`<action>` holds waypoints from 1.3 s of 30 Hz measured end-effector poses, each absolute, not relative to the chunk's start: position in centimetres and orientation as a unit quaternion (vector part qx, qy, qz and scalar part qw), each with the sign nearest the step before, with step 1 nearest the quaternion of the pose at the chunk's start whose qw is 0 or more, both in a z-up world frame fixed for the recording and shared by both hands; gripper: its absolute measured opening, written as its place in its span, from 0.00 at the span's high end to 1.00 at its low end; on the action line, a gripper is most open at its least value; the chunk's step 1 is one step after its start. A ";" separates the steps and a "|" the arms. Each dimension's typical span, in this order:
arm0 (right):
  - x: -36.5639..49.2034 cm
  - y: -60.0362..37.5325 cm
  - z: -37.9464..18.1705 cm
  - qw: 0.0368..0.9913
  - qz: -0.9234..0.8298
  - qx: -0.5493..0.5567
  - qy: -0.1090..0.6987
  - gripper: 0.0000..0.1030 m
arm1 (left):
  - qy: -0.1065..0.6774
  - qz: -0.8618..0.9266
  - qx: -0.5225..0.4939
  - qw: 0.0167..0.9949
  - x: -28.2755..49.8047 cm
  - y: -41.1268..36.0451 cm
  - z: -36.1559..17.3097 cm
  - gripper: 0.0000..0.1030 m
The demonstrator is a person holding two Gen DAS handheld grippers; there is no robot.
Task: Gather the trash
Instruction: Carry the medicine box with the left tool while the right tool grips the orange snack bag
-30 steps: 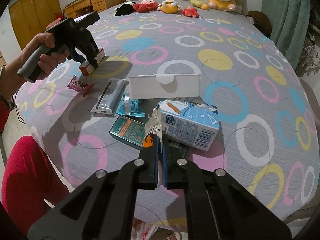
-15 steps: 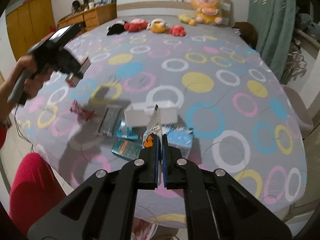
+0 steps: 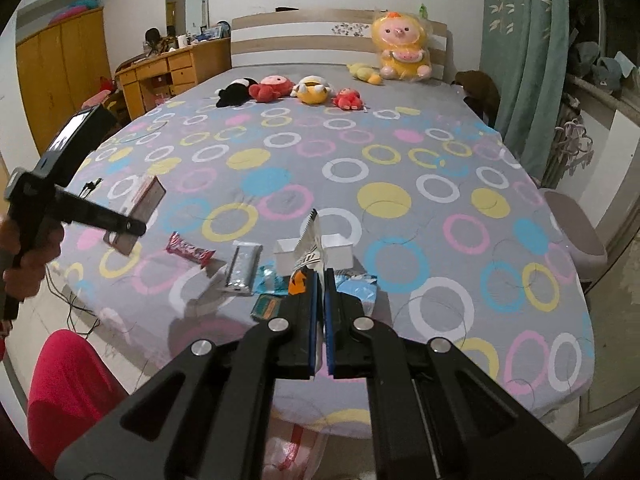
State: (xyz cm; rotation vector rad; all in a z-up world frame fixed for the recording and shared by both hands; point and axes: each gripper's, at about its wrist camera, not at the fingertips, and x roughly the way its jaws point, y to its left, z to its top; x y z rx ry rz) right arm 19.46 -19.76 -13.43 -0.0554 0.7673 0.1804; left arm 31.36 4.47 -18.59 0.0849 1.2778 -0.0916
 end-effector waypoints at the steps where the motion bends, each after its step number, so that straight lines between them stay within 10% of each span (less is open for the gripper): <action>1: 18.9 -19.5 -13.3 0.923 0.092 -0.028 0.373 0.96 | 0.598 -0.048 0.039 0.799 30.5 4.3 -18.6 0.77; 39: 2.3 -16.2 -18.6 0.900 0.107 -0.029 0.422 0.96 | 0.653 -0.088 -0.019 0.752 11.9 -0.9 -28.2 0.77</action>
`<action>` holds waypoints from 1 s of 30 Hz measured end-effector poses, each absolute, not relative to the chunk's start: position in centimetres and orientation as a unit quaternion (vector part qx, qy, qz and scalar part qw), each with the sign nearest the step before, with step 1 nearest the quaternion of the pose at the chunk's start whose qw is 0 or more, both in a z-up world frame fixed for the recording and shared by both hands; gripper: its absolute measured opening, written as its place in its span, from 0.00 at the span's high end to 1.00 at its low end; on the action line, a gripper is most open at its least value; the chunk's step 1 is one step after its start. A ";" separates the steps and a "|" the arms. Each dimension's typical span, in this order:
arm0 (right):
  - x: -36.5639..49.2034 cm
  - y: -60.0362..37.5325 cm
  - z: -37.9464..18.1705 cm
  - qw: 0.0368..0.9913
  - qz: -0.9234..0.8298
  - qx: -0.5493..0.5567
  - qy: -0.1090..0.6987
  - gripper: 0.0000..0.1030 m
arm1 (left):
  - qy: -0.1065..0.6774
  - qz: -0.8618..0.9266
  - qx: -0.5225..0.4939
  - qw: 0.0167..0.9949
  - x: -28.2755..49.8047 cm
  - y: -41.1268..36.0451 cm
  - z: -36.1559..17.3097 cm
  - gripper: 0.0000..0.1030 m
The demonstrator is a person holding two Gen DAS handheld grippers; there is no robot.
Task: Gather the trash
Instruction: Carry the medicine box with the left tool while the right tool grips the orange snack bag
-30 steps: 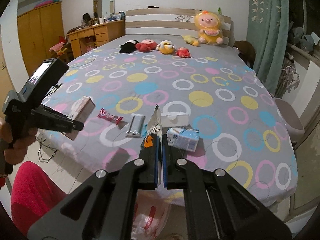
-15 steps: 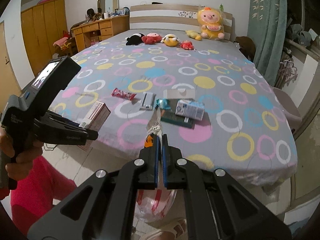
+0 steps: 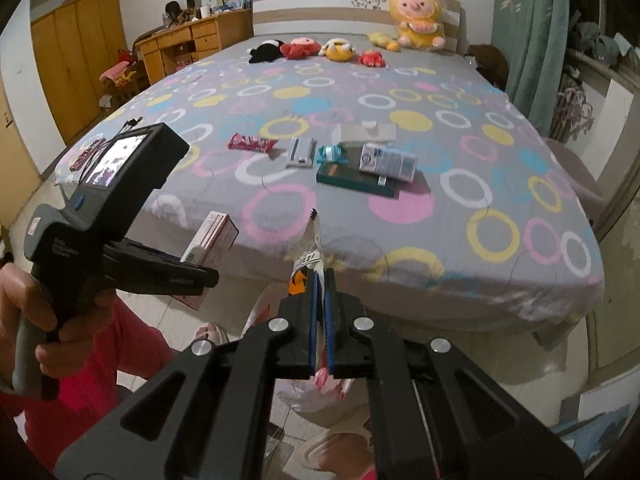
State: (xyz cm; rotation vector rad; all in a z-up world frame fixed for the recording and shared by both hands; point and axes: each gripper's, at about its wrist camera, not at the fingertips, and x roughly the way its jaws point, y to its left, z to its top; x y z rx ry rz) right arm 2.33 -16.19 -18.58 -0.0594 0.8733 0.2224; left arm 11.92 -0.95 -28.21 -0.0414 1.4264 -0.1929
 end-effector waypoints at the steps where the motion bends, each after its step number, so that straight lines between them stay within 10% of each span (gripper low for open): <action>1: 2.3 -16.2 -18.9 0.899 0.107 -0.027 0.424 0.96 | 0.656 -0.088 -0.024 0.750 11.9 -1.0 -28.6 0.77; 30: 6.8 -15.5 -33.2 0.847 0.087 -0.009 0.525 0.96 | 0.730 -0.027 -0.051 0.681 13.8 -2.0 -42.2 0.77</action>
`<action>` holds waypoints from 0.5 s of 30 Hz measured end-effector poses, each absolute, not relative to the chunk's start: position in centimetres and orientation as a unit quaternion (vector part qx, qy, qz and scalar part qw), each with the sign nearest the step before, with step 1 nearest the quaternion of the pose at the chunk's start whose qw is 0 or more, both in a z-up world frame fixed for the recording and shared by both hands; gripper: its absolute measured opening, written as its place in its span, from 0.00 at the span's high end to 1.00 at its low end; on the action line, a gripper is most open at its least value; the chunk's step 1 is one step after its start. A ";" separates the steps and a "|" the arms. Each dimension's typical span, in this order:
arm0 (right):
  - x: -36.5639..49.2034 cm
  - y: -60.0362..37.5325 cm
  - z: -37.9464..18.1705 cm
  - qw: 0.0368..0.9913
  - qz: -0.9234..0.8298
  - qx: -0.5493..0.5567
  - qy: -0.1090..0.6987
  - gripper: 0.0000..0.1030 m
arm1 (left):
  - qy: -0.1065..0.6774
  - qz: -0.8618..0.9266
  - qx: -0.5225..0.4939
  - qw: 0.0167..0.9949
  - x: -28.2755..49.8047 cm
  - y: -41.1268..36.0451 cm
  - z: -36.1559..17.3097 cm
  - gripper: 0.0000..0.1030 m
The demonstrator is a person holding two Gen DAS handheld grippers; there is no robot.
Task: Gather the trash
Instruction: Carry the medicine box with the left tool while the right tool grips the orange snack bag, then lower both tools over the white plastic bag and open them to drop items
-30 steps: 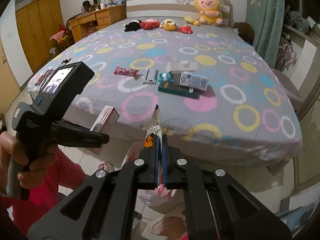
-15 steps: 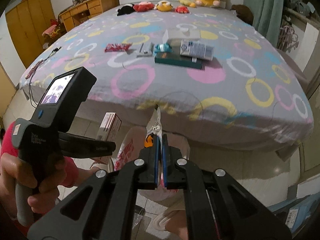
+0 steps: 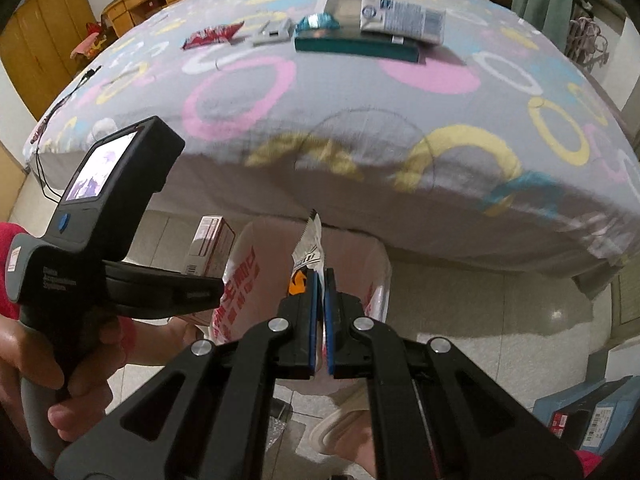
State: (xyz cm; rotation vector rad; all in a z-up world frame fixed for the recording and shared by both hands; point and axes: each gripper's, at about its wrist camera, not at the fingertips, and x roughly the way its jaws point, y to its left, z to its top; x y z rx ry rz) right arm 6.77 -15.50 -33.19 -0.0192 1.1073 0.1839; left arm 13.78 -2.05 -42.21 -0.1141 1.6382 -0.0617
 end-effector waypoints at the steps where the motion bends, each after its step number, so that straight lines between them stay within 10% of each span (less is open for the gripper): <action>1: 6.8 -15.4 -33.5 0.846 0.087 -0.011 0.527 0.96 | 0.733 -0.027 -0.052 0.678 13.9 -2.1 -42.6 0.77; 15: 7.9 -16.2 -38.1 0.821 0.087 -0.001 0.564 0.96 | 0.763 -0.017 -0.048 0.645 15.0 -2.3 -47.0 0.76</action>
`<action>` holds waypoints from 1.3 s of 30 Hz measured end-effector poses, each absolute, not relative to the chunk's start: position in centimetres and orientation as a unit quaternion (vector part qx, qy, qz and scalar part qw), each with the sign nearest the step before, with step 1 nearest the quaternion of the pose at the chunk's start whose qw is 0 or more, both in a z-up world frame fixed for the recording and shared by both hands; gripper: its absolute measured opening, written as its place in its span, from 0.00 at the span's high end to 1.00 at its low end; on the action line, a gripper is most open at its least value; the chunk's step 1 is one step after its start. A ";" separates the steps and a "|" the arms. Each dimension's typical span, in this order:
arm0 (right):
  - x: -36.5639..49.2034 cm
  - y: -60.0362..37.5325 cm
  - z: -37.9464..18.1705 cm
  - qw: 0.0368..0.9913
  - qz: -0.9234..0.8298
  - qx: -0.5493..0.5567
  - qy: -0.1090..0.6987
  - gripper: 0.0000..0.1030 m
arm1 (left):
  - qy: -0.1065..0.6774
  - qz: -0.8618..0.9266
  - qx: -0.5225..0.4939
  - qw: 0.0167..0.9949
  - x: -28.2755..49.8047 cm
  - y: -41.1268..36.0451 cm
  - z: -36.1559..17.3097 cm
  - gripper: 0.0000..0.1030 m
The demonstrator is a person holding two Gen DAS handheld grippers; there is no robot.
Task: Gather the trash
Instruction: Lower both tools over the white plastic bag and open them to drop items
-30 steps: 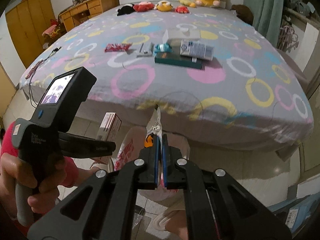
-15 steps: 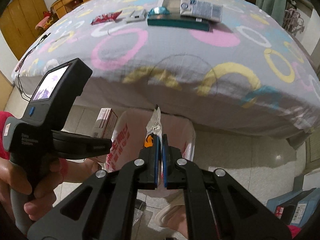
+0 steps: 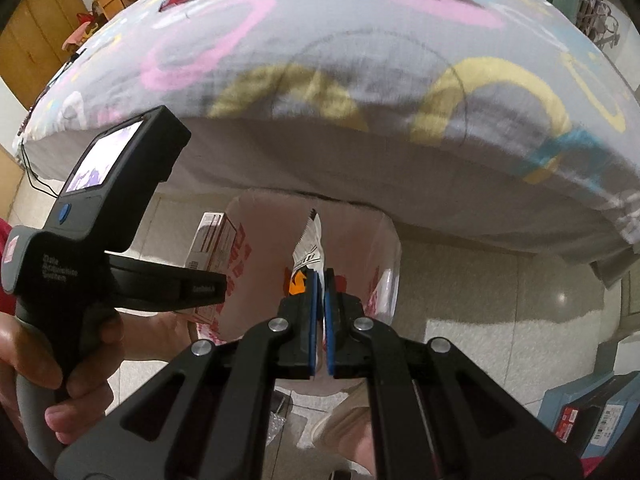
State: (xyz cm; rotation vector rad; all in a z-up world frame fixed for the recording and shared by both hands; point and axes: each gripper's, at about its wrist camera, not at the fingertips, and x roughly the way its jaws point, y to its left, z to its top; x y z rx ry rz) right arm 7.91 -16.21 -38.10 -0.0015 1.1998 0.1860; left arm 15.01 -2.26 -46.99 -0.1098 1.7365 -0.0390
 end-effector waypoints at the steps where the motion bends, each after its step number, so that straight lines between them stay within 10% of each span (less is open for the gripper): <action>1: 7.9 -16.3 -38.5 0.819 0.087 0.000 0.567 0.96 | 0.764 -0.017 -0.046 0.643 15.1 -2.4 -47.3 0.76; 39: 10.3 -16.0 -45.5 0.774 0.098 0.028 0.625 0.96 | 0.801 -0.005 -0.053 0.596 15.6 -2.9 -53.3 0.76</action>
